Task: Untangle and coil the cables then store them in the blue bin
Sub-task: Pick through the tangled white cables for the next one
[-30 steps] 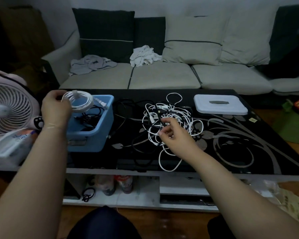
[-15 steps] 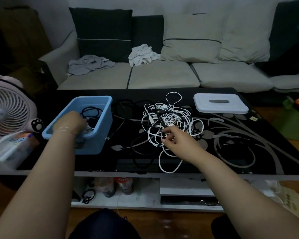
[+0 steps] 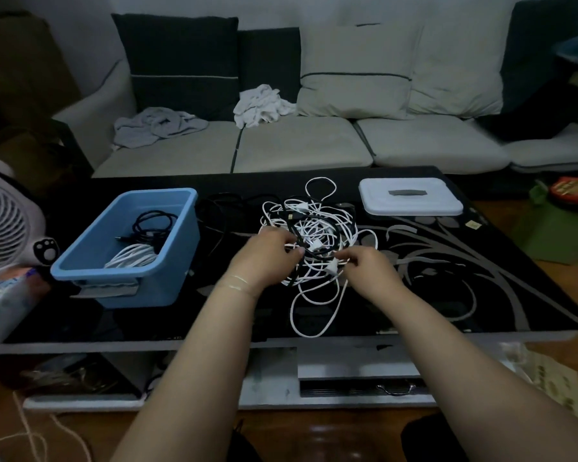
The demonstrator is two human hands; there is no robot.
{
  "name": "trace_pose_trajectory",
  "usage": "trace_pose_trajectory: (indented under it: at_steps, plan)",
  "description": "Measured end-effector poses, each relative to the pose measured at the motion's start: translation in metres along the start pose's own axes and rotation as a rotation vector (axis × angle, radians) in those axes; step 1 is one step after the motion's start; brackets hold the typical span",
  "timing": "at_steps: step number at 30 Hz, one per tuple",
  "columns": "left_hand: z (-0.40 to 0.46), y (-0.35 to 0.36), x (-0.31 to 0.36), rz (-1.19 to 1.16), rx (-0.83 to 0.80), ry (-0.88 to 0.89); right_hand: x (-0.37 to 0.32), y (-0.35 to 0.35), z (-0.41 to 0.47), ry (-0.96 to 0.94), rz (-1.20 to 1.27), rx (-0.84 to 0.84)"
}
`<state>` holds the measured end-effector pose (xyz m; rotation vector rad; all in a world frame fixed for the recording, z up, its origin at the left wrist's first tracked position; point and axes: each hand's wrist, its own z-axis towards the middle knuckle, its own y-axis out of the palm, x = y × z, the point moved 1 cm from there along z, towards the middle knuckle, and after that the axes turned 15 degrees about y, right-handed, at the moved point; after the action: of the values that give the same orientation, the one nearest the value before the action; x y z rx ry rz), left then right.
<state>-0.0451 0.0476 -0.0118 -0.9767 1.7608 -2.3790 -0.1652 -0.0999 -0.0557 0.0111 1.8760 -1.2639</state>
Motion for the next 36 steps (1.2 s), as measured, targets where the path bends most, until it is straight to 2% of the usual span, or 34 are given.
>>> trace_pose_trajectory:
  at_steps: [5, 8, 12, 15, 20, 24, 27, 29, 33, 36]
  plan:
    - [-0.001, 0.038, 0.000, 0.024, 0.139, -0.005, 0.016, -0.002, 0.014, 0.025, -0.043, -0.071]
    - [0.005, 0.054, -0.009, -0.038, 0.162, -0.017, 0.023, -0.003, 0.019, 0.007, -0.027, -0.107]
    - [0.024, 0.067, -0.016, -0.380, 0.167, -0.007, 0.026, -0.002, 0.022, 0.004, -0.026, -0.112]
    - [0.034, 0.074, -0.014, -0.632, 0.181, -0.114, 0.024, 0.000, 0.024, -0.006, -0.046, -0.123]
    - [0.050, 0.077, -0.017, -1.308, 0.398, -0.335, 0.021, 0.006, 0.029, -0.009, -0.093, -0.095]
    - [0.054, 0.081, -0.019, -1.316, 0.420, -0.419, 0.023, 0.008, 0.028, -0.002, -0.121, -0.098]
    - [0.054, 0.078, -0.013, -1.460, 0.422, -0.392, 0.025, 0.010, 0.028, -0.029, -0.151, -0.105]
    - [0.053, 0.068, -0.002, -1.400, 0.477, -0.318, 0.026, 0.010, 0.029, -0.018, -0.117, -0.130]
    - [0.043, 0.044, 0.021, -0.860, 0.519, -0.026, 0.023, 0.002, 0.028, 0.058, 0.080, -0.229]
    - [0.026, 0.039, 0.032, -0.585, 0.338, 0.130, 0.014, -0.004, 0.026, 0.108, 0.310, -0.223]
